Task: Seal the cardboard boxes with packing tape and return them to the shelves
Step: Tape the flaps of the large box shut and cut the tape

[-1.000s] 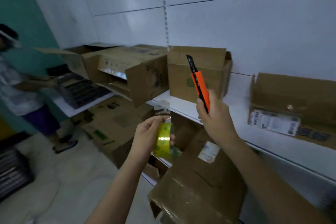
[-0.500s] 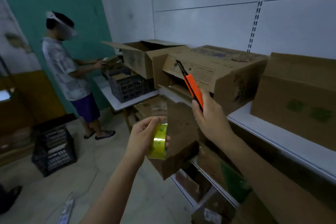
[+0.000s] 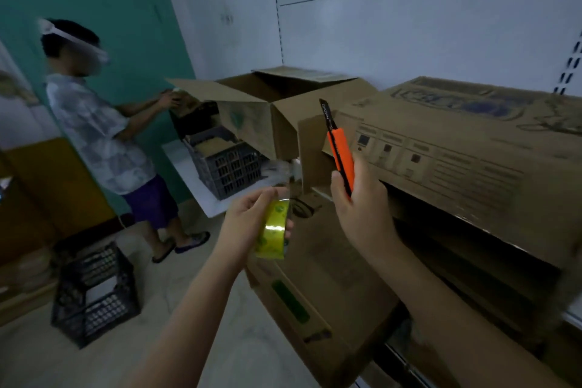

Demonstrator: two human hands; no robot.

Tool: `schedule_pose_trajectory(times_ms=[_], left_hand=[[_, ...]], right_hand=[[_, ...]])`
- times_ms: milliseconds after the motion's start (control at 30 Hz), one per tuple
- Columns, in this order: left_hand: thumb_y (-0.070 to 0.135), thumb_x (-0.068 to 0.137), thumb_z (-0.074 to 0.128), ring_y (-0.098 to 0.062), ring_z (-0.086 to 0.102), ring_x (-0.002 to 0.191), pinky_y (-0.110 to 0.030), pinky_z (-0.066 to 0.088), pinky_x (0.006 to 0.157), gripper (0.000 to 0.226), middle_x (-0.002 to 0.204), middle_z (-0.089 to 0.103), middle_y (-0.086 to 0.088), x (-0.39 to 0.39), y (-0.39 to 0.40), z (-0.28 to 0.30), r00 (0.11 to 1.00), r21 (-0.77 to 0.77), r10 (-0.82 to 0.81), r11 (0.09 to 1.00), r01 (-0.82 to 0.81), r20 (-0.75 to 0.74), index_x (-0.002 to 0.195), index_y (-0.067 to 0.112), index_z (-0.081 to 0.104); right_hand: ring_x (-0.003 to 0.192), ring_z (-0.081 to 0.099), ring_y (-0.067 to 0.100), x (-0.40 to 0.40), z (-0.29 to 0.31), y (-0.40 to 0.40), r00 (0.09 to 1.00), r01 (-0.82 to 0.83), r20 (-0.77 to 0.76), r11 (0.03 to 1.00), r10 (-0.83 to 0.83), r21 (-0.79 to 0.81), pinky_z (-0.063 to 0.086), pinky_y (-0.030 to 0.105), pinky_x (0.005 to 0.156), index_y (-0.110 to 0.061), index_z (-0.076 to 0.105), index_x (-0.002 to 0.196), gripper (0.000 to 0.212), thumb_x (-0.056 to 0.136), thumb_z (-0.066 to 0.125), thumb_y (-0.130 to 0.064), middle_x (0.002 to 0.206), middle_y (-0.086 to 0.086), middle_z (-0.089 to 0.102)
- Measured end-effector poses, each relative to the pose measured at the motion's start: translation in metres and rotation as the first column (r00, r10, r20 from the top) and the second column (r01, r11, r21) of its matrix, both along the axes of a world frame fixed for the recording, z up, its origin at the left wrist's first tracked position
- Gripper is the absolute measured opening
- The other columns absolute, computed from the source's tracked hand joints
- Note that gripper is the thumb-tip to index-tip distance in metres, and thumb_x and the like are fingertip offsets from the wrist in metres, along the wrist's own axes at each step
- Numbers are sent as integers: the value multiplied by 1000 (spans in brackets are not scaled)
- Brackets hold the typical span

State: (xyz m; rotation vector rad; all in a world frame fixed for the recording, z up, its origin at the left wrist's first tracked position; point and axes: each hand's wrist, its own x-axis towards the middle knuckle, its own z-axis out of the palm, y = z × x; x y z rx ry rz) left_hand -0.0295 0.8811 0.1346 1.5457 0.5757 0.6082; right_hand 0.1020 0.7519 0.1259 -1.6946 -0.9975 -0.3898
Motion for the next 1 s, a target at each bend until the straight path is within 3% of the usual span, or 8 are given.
schedule_pose_trajectory(times_ms=[133,233,300,467,600,733,900,1000], left_hand=[[27,104,49,-31,66,59,-39,58,61,27,74,69,-26,20,77,2,1000,15,-1,1000,1,0,108,12,72],[26,104,48,-31,66,57,-36,57,58,28,73,69,-26,32,132,-3,1000,-1,6,1000,-6,-11,110,11,71],[26,105,48,-32,66,58,-36,56,58,29,73,69,-27,41,168,-5,1000,-10,-13,1000,13,-8,111,10,71],[24,104,49,-28,66,55,-33,56,54,28,67,69,-20,61,258,3,997,25,-78,997,78,29,106,9,72],[22,104,49,-19,67,52,-27,54,47,27,63,71,-7,68,332,17,988,-35,-133,990,136,80,104,7,71],[18,103,49,-16,66,50,-27,54,46,25,62,70,-4,68,395,42,967,-36,-197,978,205,163,99,5,70],[12,100,53,-17,65,50,-29,55,48,29,61,69,-7,86,456,81,938,40,-217,976,214,271,79,14,73],[14,102,51,-17,65,50,-27,54,46,26,63,70,-8,98,473,101,904,140,-336,941,309,263,88,9,72]], right_hand=[[68,54,11,14,9,68,998,-25,-54,1000,25,-2,48,24,59,-19,49,117,15,104,45,-28,81,-4,50],[67,57,23,22,11,115,993,-53,-110,999,53,0,52,44,62,-20,49,114,14,104,45,-29,81,7,53],[67,58,25,26,11,144,991,-27,-130,1000,29,14,52,48,61,-19,49,111,11,104,46,-28,81,9,53],[74,63,23,39,14,217,971,171,-173,985,-165,17,55,44,68,-21,50,109,14,103,47,-32,86,10,60],[69,59,32,42,18,275,925,276,-294,957,-241,85,52,43,60,-17,52,103,15,102,51,-32,84,20,60],[74,62,26,48,34,318,850,450,-362,884,-382,125,56,43,67,-32,50,97,6,99,55,-35,87,13,62],[68,65,13,75,66,345,840,399,-481,886,-250,237,50,27,62,-24,55,104,3,101,54,-23,91,4,73],[61,63,15,87,75,354,839,445,-446,865,-312,231,52,29,61,-18,57,108,9,99,57,-22,83,-2,72]])
